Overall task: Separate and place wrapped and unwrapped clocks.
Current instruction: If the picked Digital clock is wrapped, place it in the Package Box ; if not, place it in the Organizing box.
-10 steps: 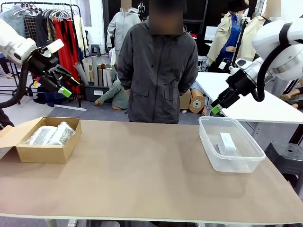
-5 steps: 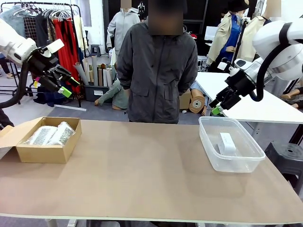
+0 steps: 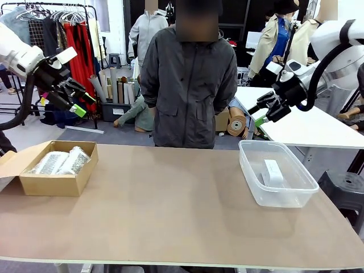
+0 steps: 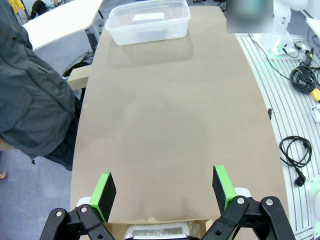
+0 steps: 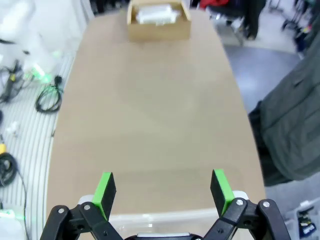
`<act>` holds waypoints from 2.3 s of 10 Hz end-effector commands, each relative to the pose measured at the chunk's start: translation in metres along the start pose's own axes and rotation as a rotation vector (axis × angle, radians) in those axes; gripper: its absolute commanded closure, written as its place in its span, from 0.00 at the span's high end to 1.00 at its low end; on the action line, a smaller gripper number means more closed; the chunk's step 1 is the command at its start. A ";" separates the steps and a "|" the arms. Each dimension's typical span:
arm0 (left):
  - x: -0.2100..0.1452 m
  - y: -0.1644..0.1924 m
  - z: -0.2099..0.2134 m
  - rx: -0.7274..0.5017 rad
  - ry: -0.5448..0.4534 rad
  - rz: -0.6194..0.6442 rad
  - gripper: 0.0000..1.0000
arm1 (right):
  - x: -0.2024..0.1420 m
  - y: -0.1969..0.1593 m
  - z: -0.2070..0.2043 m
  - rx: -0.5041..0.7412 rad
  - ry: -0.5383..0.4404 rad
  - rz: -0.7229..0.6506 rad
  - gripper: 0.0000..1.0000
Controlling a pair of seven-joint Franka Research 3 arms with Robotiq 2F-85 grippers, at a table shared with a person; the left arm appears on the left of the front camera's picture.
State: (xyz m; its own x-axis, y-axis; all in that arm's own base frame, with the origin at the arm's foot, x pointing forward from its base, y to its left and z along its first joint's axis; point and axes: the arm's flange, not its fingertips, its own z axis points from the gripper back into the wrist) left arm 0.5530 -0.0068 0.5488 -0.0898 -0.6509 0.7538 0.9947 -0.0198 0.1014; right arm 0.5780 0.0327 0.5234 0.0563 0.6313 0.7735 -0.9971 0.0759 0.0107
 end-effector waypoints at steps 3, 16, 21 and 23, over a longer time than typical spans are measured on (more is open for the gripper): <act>0.001 -0.002 0.000 0.003 -0.001 -0.003 1.00 | 0.002 -0.007 0.004 0.010 -0.111 -0.001 1.00; 0.001 -0.002 0.000 0.003 -0.001 -0.003 1.00 | 0.002 -0.004 0.001 0.002 -0.080 -0.022 1.00; 0.001 -0.002 0.000 0.003 -0.001 -0.003 1.00 | 0.002 -0.004 0.001 0.002 -0.080 -0.022 1.00; 0.001 -0.002 0.000 0.003 -0.001 -0.003 1.00 | 0.002 -0.004 0.001 0.002 -0.080 -0.022 1.00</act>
State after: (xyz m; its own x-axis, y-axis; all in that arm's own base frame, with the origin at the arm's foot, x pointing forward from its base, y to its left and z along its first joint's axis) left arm 0.5530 -0.0068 0.5488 -0.0898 -0.6509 0.7538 0.9946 -0.0198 0.1014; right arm 0.5812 0.0326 0.5245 0.0755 0.5647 0.8218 -0.9960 0.0824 0.0349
